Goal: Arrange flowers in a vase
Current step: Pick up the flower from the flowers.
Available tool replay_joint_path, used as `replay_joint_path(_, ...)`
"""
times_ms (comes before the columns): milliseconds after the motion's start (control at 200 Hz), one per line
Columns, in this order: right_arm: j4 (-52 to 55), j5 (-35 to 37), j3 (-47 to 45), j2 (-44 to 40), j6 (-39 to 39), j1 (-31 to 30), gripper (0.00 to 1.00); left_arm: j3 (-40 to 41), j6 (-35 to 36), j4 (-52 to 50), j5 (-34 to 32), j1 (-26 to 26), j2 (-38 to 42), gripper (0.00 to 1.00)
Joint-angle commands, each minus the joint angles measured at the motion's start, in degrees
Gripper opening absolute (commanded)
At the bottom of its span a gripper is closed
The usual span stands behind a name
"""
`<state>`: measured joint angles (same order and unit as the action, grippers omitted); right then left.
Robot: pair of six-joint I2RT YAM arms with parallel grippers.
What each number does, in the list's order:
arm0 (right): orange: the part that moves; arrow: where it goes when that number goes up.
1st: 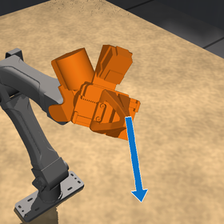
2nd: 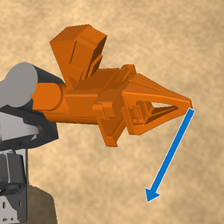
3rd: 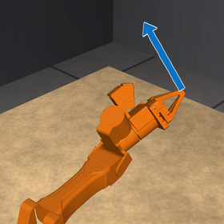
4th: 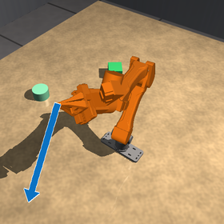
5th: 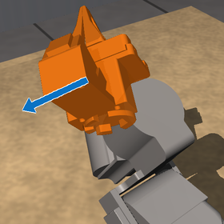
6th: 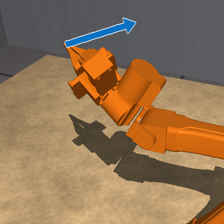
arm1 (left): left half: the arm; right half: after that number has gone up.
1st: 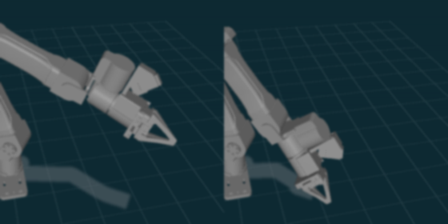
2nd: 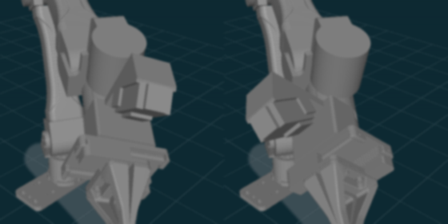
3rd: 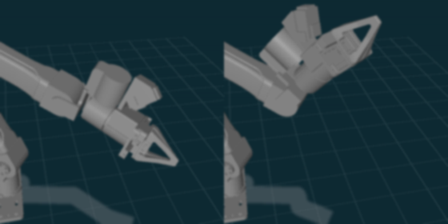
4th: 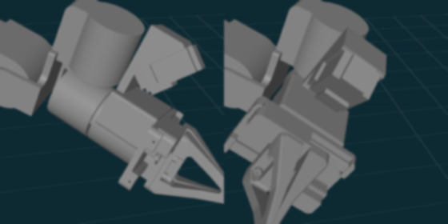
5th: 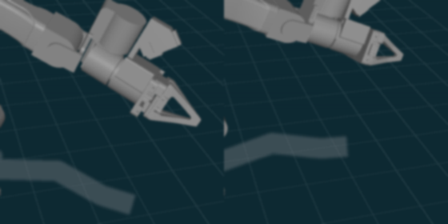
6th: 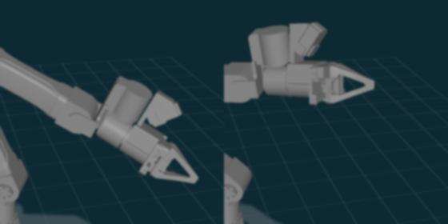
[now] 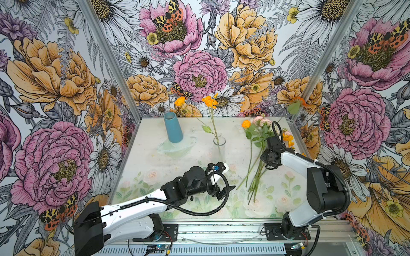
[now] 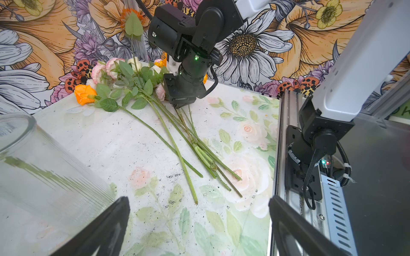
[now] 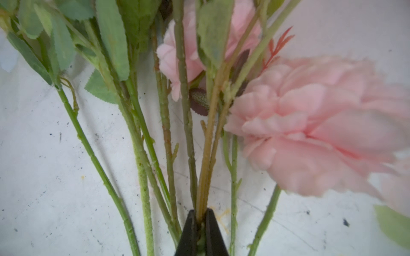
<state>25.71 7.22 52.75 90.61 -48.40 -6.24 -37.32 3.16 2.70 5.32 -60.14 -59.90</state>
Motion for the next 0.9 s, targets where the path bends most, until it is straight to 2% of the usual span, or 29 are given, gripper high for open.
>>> replay_joint_path(0, -0.51, -0.89, -0.11, -4.26, 0.14, -0.91, 0.00, -1.78, 0.62, -0.33, -0.96, 0.33, -0.74, 0.99)
replay_joint_path(235, 3.07, -0.79, 2.93, -8.61, 0.24, -3.48, 0.00, -3.74, 0.91, -0.33, -0.89, 0.25, -3.37, 0.99)
replay_joint_path(360, 6.45, 2.11, 6.22, -10.39, 1.79, -6.53, 0.00, -6.13, 1.31, -0.09, -1.21, 0.60, -5.01, 0.99)
replay_joint_path(450, 8.47, 3.87, 9.57, -11.12, 3.81, -9.31, 0.00, -8.65, -1.35, 0.74, 2.27, 2.99, -6.33, 0.99)
replay_joint_path(605, 8.65, 7.29, 15.86, -11.86, 11.80, -15.98, 0.00, -12.91, -9.59, 5.01, 14.66, 10.32, -8.82, 0.95)
replay_joint_path(676, 8.67, 9.72, 18.68, -11.92, 16.10, -19.22, 0.00, -15.17, -12.21, 6.09, 17.55, 12.51, -10.26, 0.93)
replay_joint_path(781, 8.27, 11.01, 22.06, -11.65, 21.81, -22.57, 0.00, -17.82, -11.34, 5.63, 16.52, 13.58, -10.99, 0.91)
replay_joint_path(896, 6.22, 5.40, 25.92, -10.27, 29.12, -25.07, 0.00, -19.90, -10.75, 3.92, 13.56, 15.64, -10.57, 0.87)
